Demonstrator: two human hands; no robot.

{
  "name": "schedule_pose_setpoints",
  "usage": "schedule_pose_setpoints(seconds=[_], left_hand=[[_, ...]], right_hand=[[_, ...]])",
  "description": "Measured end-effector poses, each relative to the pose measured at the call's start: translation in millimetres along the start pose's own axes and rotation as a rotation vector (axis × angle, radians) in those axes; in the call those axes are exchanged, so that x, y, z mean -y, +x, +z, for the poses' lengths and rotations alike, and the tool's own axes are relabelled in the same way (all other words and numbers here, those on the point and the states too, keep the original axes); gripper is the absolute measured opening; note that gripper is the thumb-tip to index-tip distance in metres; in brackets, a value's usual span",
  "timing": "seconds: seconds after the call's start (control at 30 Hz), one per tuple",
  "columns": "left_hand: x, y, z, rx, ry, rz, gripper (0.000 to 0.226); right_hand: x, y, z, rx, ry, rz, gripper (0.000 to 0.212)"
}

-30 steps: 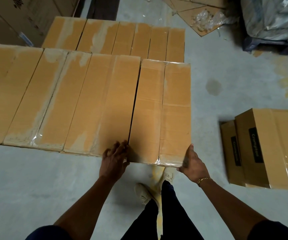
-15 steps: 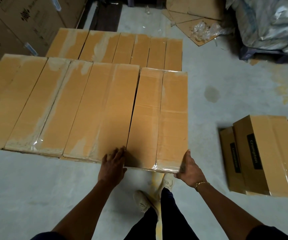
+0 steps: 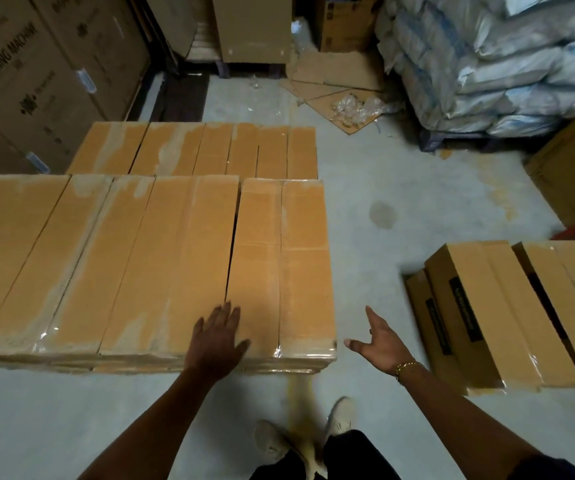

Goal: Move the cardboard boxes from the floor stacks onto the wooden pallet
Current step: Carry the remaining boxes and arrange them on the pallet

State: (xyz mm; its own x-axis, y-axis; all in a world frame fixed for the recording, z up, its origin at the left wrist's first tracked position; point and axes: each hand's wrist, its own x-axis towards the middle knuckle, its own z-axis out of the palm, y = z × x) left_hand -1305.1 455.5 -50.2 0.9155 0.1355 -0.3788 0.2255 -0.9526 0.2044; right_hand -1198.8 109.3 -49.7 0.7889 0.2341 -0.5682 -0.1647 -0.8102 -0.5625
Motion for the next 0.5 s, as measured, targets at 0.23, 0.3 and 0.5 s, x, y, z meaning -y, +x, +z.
schedule_pose_setpoints(seconds=[0.23, 0.3, 0.5], left_hand=[[-102.0, 25.1, -31.3, -0.095, -0.005, 0.137, 0.078], [-135.4, 31.8, -29.6, -0.092, -0.015, 0.177, 0.077], [-262.1, 53.6, 6.9, -0.100, -0.064, 0.286, 0.082]], right_hand=[[-54.5, -28.0, -66.8, -0.088, 0.103, 0.066, 0.098], [-79.6, -38.9, -85.2, -0.117, 0.129, 0.093, 0.097], [-175.3, -86.2, -146.6, -0.162, 0.275, 0.199, 0.089]])
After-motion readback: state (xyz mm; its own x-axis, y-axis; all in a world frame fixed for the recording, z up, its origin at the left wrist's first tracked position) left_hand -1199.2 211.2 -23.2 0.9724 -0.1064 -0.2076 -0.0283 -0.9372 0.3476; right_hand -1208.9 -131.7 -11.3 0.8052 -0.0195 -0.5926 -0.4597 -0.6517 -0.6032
